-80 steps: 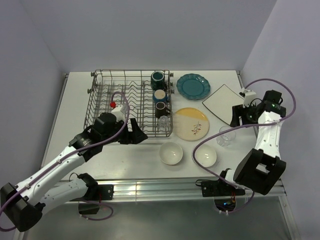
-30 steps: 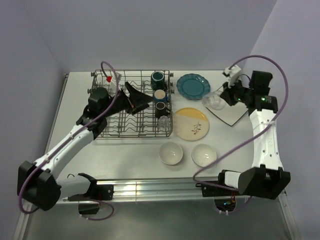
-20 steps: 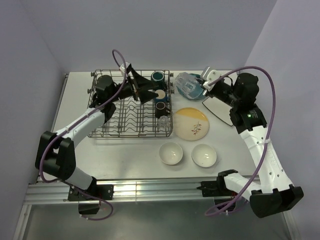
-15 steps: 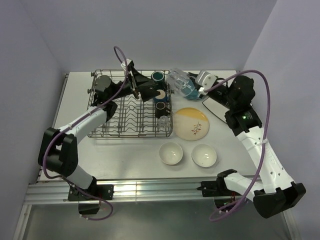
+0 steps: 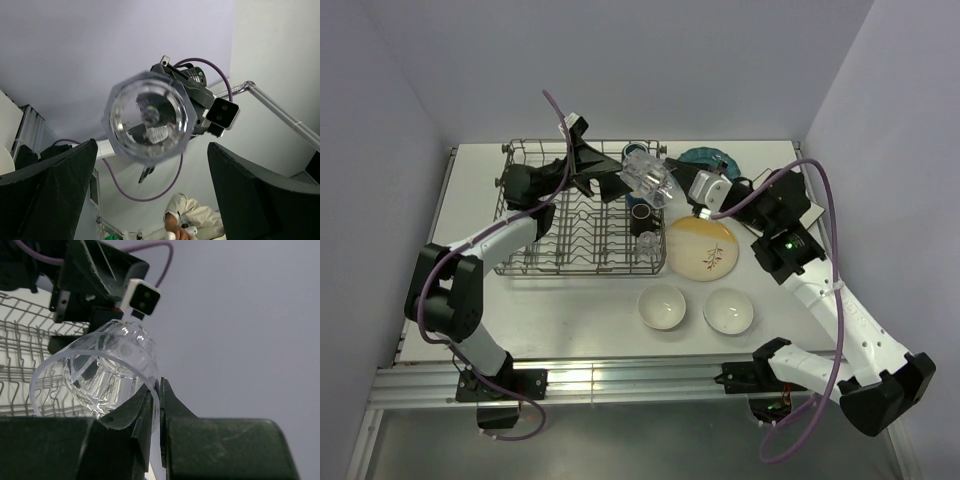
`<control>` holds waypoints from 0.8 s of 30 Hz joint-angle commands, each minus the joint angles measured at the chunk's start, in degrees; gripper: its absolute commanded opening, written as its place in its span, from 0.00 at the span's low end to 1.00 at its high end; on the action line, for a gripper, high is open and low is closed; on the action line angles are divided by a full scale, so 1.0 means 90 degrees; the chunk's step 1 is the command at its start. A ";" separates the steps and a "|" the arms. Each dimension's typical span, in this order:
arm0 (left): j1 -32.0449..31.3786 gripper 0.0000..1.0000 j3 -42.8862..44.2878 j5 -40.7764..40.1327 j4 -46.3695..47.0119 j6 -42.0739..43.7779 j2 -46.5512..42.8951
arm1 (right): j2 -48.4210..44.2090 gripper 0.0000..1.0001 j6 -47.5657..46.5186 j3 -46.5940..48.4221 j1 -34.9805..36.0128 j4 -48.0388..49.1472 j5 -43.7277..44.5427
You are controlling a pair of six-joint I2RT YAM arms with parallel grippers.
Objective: Load the mixed dishes into the dish rack
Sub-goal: Pass the cup from the right arm to the left
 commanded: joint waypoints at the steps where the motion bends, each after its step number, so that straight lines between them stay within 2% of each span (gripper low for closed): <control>1: 0.0001 0.99 0.0009 0.0365 0.0815 -0.0080 -0.0075 | -0.0155 0.00 -0.0150 -0.0018 0.0355 0.0752 -0.0105; 6: 0.0001 0.99 0.0038 0.0316 0.0912 -0.0177 -0.0065 | -0.0135 0.00 -0.0228 -0.0252 0.0591 0.0810 0.0012; 18: -0.0009 0.85 -0.0137 0.0472 0.1137 -0.0480 -0.0124 | 0.0421 0.00 -0.0580 -0.0331 0.0669 0.1513 0.0207; 23: 0.0030 0.72 -0.0118 0.0385 0.1127 -0.0480 -0.0153 | 0.0441 0.00 -0.0657 -0.0477 0.0737 0.1562 0.0139; 24: 0.0030 0.61 -0.0108 0.0365 0.1127 -0.0480 -0.0144 | 0.0422 0.00 -0.0687 -0.0506 0.0747 0.1562 0.0149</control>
